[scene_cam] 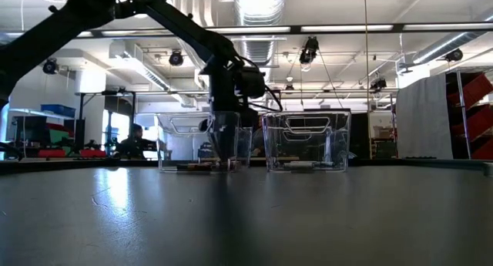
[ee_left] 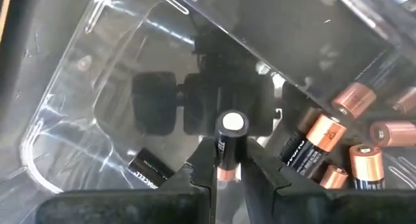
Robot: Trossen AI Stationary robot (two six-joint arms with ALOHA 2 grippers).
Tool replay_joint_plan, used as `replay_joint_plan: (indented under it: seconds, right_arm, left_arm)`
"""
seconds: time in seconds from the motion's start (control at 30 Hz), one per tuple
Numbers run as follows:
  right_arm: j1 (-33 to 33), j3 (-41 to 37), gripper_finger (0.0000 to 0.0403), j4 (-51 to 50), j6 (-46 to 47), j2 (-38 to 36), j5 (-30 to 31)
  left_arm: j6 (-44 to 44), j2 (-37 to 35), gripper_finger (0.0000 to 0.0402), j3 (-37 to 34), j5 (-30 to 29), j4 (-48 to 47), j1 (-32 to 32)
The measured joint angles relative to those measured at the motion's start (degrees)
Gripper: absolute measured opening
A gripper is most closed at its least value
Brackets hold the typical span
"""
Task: Sort batteries
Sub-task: Put the black battery into the left transparent bin
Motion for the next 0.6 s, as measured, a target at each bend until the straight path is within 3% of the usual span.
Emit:
replay_joint_plan:
  seconds: [0.6]
  right_arm:
    - [-0.1, 0.6, 0.0227, 0.0, -0.1, -0.3, 0.0]
  left_arm:
    - [-3.8, 0.9, 0.0053, 0.2, 0.5, 3.2, 0.6]
